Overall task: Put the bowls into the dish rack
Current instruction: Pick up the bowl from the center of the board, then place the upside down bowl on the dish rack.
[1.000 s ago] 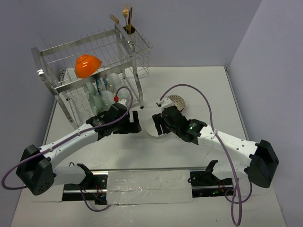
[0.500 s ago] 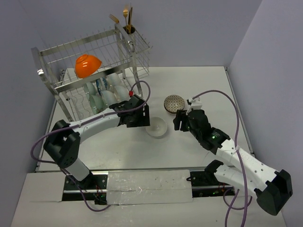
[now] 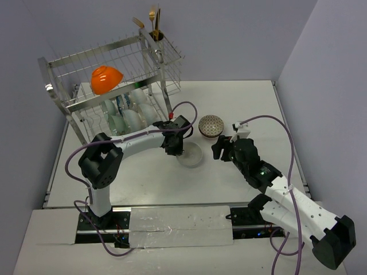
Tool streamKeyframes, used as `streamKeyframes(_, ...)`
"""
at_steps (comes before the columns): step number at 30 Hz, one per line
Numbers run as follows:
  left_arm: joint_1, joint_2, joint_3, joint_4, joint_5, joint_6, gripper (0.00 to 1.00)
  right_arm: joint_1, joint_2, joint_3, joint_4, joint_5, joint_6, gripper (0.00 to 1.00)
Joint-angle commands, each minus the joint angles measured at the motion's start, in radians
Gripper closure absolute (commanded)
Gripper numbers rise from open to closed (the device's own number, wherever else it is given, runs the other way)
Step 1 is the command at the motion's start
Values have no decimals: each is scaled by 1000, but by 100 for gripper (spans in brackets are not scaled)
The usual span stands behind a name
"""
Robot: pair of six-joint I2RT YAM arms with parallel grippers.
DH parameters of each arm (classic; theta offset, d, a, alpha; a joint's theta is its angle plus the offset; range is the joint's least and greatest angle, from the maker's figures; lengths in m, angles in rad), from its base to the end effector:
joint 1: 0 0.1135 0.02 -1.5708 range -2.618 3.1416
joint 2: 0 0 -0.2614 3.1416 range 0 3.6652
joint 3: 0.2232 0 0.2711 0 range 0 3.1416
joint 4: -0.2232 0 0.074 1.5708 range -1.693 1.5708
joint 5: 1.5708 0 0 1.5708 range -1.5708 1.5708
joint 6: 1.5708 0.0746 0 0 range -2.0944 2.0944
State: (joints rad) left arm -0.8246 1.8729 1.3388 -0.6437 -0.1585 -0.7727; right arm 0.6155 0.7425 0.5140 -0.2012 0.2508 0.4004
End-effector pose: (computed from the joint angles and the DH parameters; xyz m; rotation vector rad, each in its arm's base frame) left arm 0.2886 -0.2948 0.1437 0.0279 2.7458 -0.2395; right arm 0.1997 0.1185 0.2279 -0.0539 2.0083 0.4045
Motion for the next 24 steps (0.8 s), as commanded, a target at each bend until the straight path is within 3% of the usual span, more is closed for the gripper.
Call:
streamKeyframes(1, -16, 5, 65, -63, -39, 3, 74, -10, -25, -14, 63, 19, 6, 29)
streamKeyframes(4, -19, -6, 71, -85, -53, 7, 80, -13, -32, -20, 66, 21, 11, 28)
streamKeyframes(8, -19, -9, 74, -93, -65, 7, 100, -13, -43, -20, 63, 36, 12, 20)
streamKeyframes(17, -39, -72, 169, -192, -191, 55, 100, -14, -77, -28, 43, 96, 37, 4)
streamKeyframes(23, -133, -127, 422, -327, -393, 208, 100, -14, -138, -45, 43, 148, 51, 3)
streamKeyframes(24, -152, -129, 513, -349, -480, 236, 100, -14, -155, -54, 43, 157, 55, 2)
